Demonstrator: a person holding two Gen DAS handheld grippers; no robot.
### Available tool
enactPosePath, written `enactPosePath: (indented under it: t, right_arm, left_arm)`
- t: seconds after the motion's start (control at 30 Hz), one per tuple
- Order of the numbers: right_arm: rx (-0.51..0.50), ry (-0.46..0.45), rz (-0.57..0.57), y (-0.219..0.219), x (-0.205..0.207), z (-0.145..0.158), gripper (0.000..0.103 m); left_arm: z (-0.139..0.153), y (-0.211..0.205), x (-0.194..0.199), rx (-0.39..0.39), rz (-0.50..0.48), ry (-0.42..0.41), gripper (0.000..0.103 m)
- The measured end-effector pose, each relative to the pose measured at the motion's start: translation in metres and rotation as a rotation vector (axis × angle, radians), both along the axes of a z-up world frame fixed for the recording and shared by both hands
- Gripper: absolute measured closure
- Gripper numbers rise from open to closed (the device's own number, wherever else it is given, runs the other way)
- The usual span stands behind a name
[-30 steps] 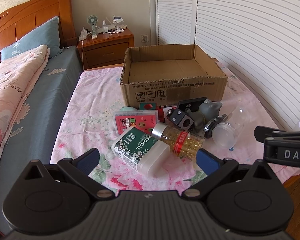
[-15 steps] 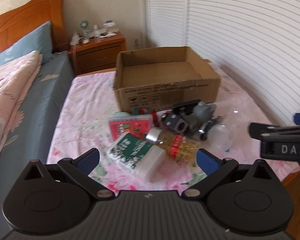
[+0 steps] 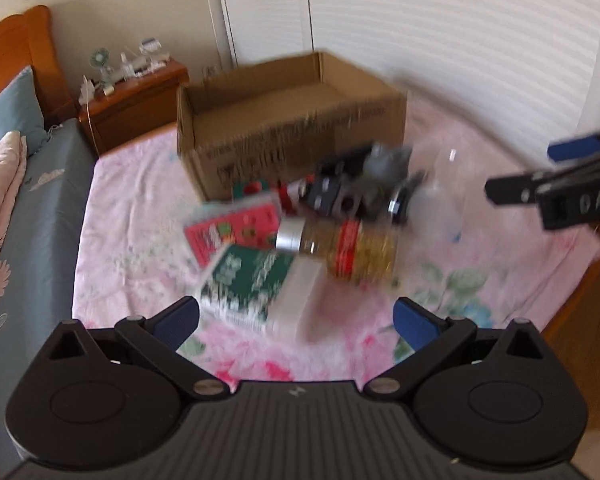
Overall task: Organize rigid objects
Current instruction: 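Move the left tool to the MEDICAL tub while the right tool approaches the clear cup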
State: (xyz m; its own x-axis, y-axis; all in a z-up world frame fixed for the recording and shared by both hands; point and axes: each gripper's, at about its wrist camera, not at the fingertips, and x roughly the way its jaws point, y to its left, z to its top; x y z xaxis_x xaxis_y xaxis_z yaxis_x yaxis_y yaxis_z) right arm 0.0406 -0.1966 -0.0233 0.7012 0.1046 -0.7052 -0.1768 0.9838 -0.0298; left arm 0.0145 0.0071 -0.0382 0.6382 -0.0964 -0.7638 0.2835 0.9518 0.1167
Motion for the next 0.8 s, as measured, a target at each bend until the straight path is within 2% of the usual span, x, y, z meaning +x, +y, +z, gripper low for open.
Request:
enactPosePath:
  t: [0.27,0.47,0.6,0.8]
  right_arm:
    - [-0.020,0.091,0.057,0.000,0.011,-0.044,0.000]
    - [-0.029,0.130,0.078,-0.002,0.017,-0.063,0.000]
    - [-0.051,0.139,0.098,-0.001,0.018,-0.071,0.000]
    - [-0.031,0.141,0.119,-0.006,0.023,-0.077,0.000]
  left_arm:
    - [-0.044,0.014,0.007,0.038,0.018,0.114,0.001]
    - [-0.049,0.025,0.011,-0.030,0.012,0.111,0.001]
    - [-0.053,0.037,0.018,-0.113,0.013,0.133,0.001]
    - [-0.054,0.041,0.020,-0.107,-0.032,0.117,0.000]
